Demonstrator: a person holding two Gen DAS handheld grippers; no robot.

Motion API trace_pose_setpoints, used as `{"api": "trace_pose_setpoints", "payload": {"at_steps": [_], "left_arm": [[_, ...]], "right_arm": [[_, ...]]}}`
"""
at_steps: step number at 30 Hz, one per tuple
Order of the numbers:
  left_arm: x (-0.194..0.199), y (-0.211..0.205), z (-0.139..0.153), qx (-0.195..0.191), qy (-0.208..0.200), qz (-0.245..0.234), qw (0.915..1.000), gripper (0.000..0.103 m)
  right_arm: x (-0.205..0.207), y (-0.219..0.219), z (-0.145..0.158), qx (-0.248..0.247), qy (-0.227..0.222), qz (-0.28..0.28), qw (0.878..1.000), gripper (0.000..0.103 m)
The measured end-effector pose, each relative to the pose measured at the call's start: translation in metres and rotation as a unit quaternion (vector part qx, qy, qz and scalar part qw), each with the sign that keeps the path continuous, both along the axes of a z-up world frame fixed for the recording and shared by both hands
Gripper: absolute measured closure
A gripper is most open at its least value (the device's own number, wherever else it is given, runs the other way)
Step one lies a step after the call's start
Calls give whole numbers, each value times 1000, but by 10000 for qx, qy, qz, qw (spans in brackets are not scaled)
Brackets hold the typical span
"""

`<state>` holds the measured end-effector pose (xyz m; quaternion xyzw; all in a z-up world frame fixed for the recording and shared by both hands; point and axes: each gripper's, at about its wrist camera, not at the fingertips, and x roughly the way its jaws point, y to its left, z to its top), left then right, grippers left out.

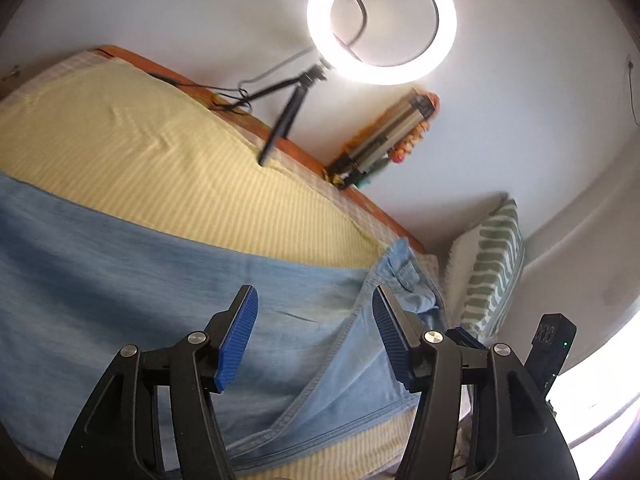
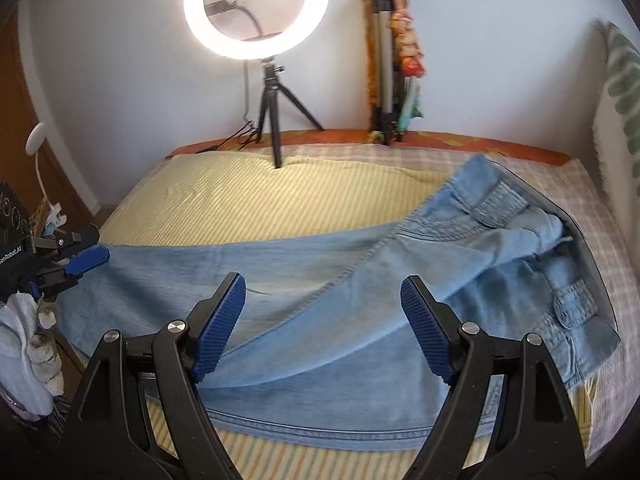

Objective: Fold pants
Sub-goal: 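Move the left tool to the folded jeans waistband and close on it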

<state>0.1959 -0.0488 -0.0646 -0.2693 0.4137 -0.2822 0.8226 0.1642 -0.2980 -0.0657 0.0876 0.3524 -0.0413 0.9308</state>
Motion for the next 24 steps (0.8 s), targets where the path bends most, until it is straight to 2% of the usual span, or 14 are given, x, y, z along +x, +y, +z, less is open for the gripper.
{"api": "trace_pose_setpoints", "payload": {"at_steps": [6, 12, 14, 19, 24], "left_arm": [[26, -96, 4, 142, 105, -945, 9954, 44], [61, -183, -4, 301, 364, -1614, 9858, 44], [79, -204, -14, 345, 522, -1716, 9832, 44], [124, -246, -51, 710, 909, -1714, 9784, 44], [146, -260, -83, 570, 1448, -1711, 9729, 44]], "right_arm": [[-41, -83, -11, 147, 8, -967, 9952, 21], [-73, -135, -21, 279, 24, -1461, 9889, 26], [-83, -149, -25, 284, 39, -1641, 9860, 27], [-107, -189, -31, 683, 49, -1979, 9778, 27], [-121, -217, -29, 831, -61, -2288, 9699, 27]]}}
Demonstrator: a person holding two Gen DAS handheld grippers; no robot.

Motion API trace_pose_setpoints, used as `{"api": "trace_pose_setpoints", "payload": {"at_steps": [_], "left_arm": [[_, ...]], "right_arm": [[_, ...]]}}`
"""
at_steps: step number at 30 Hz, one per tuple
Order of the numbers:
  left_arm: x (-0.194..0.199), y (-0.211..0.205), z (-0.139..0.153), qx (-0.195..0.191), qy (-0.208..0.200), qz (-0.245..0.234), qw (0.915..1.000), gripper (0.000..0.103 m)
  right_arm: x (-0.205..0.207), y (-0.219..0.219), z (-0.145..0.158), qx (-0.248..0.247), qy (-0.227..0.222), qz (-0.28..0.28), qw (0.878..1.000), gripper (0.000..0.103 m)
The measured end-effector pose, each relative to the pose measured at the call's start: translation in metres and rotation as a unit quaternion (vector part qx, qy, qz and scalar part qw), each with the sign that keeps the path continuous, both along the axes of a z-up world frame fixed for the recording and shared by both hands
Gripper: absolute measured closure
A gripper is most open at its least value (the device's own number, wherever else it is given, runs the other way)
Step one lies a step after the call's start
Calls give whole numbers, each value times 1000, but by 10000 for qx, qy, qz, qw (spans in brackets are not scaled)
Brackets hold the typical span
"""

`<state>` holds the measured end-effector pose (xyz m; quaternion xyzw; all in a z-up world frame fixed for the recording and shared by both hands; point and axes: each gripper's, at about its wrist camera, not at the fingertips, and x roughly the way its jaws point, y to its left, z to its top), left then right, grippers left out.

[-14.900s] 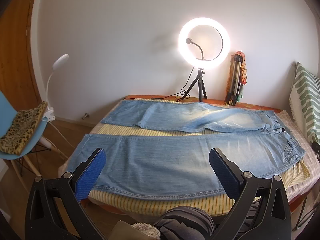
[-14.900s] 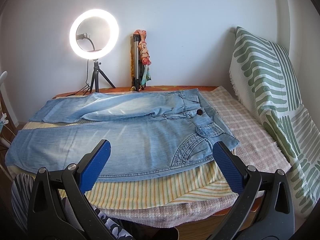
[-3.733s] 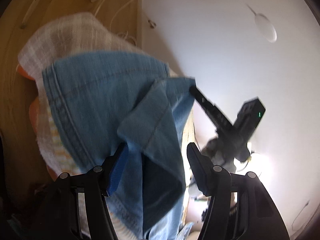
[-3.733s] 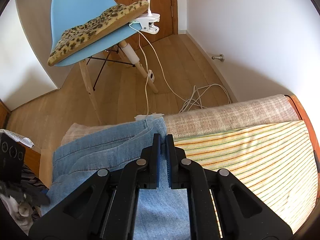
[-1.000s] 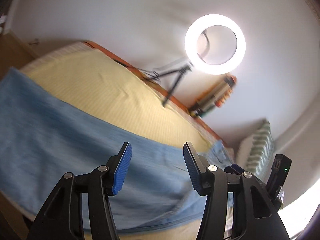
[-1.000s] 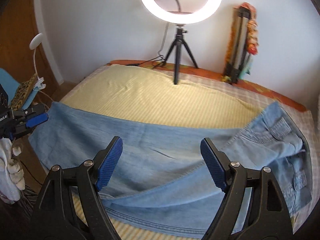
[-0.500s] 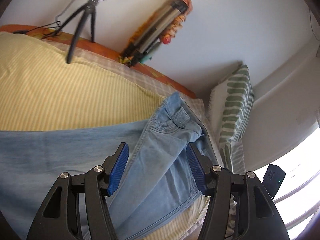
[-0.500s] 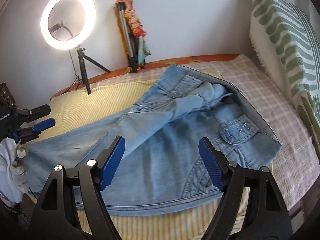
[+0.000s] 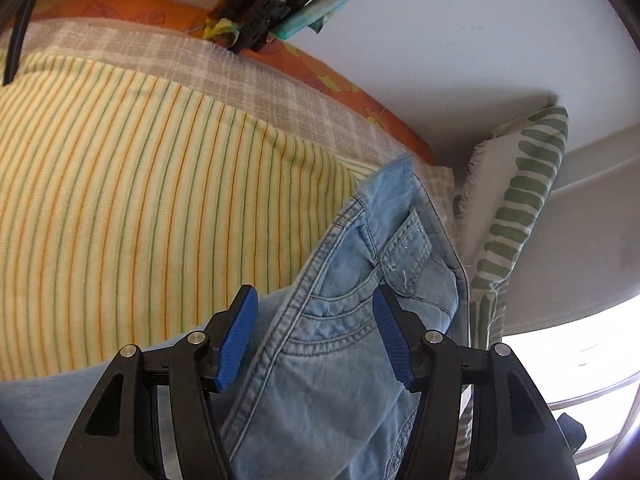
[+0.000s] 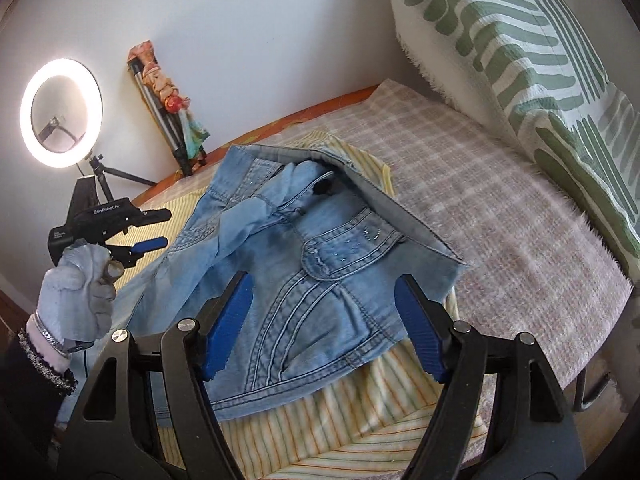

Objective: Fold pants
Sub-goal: 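Move the left tool to the folded jeans waistband and close on it, then lift the waistband with the left tool and fold it over the legs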

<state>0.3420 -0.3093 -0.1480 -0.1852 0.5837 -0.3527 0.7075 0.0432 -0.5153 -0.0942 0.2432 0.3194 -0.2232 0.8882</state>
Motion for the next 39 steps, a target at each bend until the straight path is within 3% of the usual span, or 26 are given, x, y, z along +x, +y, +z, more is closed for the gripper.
{"api": "trace_pose_setpoints", "payload": {"at_steps": [6, 11, 12, 16, 21, 26, 32, 39], "left_arm": [[-4, -6, -5, -5, 76, -126, 9999, 44], [-8, -16, 2, -39, -172, -291, 9994, 46], [-11, -19, 4, -8, -272, -371, 9989, 49], [-17, -26, 8, 285, -630, -436, 9967, 87], [-23, -17, 22, 86, -771, -418, 9961, 89], [-48, -31, 47, -279, -1011, -787, 9914, 90], [-115, -59, 72, -387, -1531, -1690, 9729, 90], [-182, -83, 68, -285, -1812, -2663, 9463, 90]], "right_arm": [[-7, -25, -7, 76, 102, -328, 9994, 27], [-15, -41, -19, 275, 203, -574, 9978, 27], [-16, -42, -19, 261, 191, -595, 9977, 27], [-18, -41, -15, 237, 145, -598, 9978, 27], [-18, -40, -13, 186, 134, -607, 9979, 27], [-20, -43, -11, 274, 26, -673, 9974, 27], [-25, -50, -7, 504, -307, -729, 9956, 27], [-30, -65, -5, 1343, -1262, -487, 9817, 27]]}}
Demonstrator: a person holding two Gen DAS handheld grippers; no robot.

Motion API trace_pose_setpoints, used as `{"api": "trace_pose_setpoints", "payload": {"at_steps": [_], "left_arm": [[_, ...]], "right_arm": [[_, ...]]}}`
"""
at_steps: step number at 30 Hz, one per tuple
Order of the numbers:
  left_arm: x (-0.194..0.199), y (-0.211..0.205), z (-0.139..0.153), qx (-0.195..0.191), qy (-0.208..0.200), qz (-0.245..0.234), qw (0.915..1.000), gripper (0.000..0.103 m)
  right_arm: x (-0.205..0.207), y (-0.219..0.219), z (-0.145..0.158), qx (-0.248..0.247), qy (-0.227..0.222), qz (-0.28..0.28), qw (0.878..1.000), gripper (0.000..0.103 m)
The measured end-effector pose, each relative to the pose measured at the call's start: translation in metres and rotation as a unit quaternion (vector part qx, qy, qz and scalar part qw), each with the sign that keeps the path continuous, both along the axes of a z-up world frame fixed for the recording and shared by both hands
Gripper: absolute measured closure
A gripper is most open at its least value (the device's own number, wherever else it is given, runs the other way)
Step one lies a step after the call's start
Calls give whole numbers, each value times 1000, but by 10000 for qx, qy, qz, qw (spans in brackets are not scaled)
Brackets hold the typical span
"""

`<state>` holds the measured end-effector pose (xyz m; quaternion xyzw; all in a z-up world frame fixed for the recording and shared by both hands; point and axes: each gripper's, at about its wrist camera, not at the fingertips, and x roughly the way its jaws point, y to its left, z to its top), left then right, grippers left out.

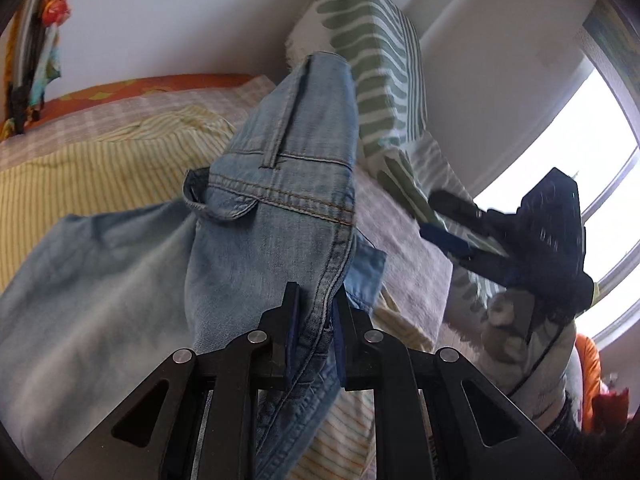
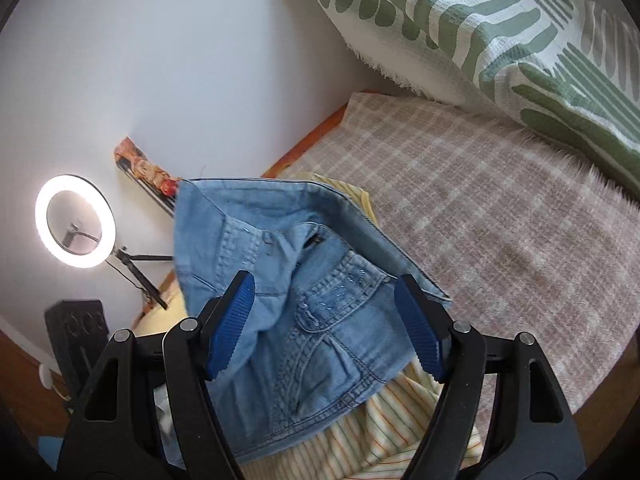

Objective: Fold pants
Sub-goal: 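Lift the waistband with the left tool and fold it over the legs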

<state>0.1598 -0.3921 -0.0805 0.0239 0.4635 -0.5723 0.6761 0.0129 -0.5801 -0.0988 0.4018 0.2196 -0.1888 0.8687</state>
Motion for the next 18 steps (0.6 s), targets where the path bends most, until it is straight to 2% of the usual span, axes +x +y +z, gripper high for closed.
{"api": "trace_pose_setpoints", "payload": {"at_steps": [3, 6, 8, 9, 12, 14, 16, 17, 18], "left_arm": [[-15, -8, -14, 200, -34, -256, 9995, 93], [-26, -14, -27, 382, -74, -421, 9984, 93], [-30, -17, -32, 524, -27, -538, 9972, 93], [-32, -17, -32, 539, -43, -553, 9970, 93], [-34, -3, -22, 471, -79, -603, 9970, 89], [-34, 8, -16, 417, -101, -602, 9973, 88], [-36, 21, -11, 452, -229, -548, 9972, 86], [-36, 29, -8, 456, -361, -520, 9970, 86], [-36, 35, -7, 472, -438, -475, 9968, 86]], "right_arm": [[-1, -7, -3, 266, -284, 72, 9992, 27], [7, -16, -14, 551, -350, 274, 9975, 27], [14, -21, -23, 574, -107, 286, 9979, 27], [20, -24, -28, 485, 172, 207, 9985, 27], [25, -32, -38, 238, 782, -74, 9966, 27], [29, -39, -49, 329, 1061, -68, 9938, 27], [25, -45, -59, 523, 1220, -132, 9911, 28], [22, -45, -62, 643, 1225, -134, 9903, 34], [18, -43, -63, 732, 1173, -90, 9904, 35]]}}
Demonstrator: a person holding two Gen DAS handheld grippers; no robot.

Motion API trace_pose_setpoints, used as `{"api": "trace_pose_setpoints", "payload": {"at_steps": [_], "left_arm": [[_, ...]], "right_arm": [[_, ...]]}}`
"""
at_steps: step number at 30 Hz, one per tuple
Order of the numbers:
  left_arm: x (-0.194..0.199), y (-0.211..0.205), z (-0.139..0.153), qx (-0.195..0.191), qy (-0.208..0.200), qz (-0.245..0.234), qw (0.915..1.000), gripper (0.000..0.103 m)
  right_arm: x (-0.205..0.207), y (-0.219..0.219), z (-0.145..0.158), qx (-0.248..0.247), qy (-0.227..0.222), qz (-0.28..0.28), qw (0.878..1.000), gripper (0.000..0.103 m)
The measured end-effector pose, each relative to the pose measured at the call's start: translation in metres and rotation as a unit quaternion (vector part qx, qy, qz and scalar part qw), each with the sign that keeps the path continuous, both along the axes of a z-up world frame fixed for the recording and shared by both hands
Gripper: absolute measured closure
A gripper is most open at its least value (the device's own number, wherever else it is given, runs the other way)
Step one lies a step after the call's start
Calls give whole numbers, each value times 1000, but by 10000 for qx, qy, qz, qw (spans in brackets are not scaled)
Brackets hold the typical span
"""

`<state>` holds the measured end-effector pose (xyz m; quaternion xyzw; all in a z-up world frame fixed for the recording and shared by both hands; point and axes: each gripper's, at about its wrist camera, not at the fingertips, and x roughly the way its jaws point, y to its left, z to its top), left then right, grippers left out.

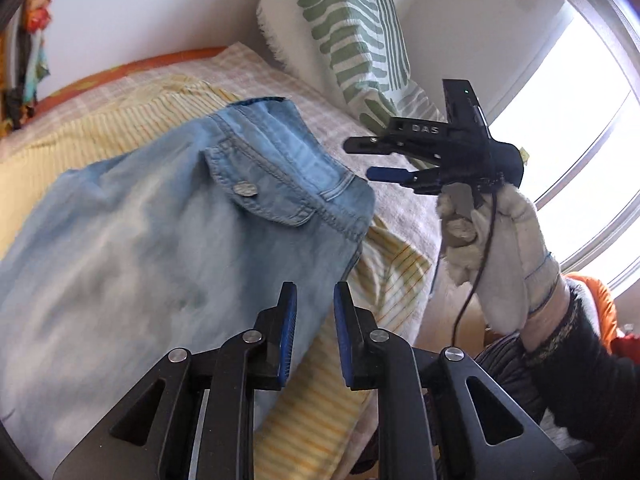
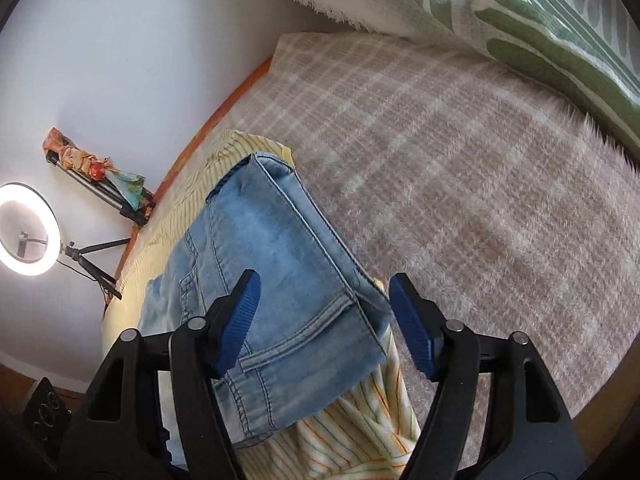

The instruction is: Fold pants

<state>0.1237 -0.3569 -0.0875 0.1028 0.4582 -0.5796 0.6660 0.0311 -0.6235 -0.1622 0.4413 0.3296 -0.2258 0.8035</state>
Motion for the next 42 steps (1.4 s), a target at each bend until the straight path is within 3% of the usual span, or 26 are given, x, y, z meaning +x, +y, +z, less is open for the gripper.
{"api": "trace_pose_setpoints", "payload": {"at_steps": [4, 5, 6, 12, 13, 14, 15, 17, 20, 23, 25, 27, 31, 33, 35, 37, 40, 42], "left_arm": [[6, 30, -2, 68, -146, 263, 9995, 86], [9, 39, -4, 121, -189, 397, 9990, 86], [10, 44, -6, 145, -198, 476, 9986, 86], [19, 88, -12, 314, -312, 948, 9945, 86], [19, 95, -15, 334, -298, 1018, 9938, 86], [21, 102, -18, 341, -255, 1099, 9930, 86], [21, 106, -20, 345, -217, 1158, 9924, 86], [23, 117, -28, 387, -106, 1291, 9908, 86], [23, 126, -42, 499, 22, 1337, 9898, 86], [20, 133, -50, 522, 128, 1324, 9897, 86], [18, 133, -56, 534, 191, 1293, 9900, 86], [13, 132, -61, 561, 156, 1245, 9905, 86], [11, 135, -60, 518, 130, 1179, 9916, 82], [11, 140, -56, 460, 224, 1182, 9917, 78], [11, 146, -47, 342, 157, 1222, 9918, 77], [13, 154, -36, 187, 45, 1283, 9916, 76], [22, 168, -26, 39, -124, 1534, 9881, 70], [28, 174, -26, 32, -217, 1643, 9862, 70]], "right_arm": [[-13, 12, 1, -289, 209, 10, 9994, 36], [-14, 13, -1, -282, 239, 33, 9993, 42], [-16, 13, -2, -200, 220, 62, 9995, 47], [-17, 20, -14, 104, 247, 138, 9995, 49], [-16, 22, -15, 159, 212, 169, 9995, 52], [-15, 24, -17, 178, 220, 164, 9995, 60], [-14, 26, -18, 145, 246, 132, 9995, 75], [-12, 29, -18, 125, 196, 117, 9997, 86], [-8, 36, -12, -17, -13, 131, 9999, 91], [-9, 44, 6, -458, -178, 69, 9988, 93], [-10, 52, 25, -1035, -179, 85, 9944, 93], [-6, 55, 25, -1328, 91, 139, 9910, 94], [3, 47, -12, -970, 896, 314, 9907, 92], [-2, 47, -8, -1002, 912, 195, 9906, 88], [-7, 52, 12, -1408, 903, 47, 9859, 80], [-7, 60, 33, -1870, 911, -35, 9781, 79], [6, 71, 61, -2073, 425, 204, 9771, 72], [28, 80, 72, -1998, 69, 611, 9779, 51]]}}
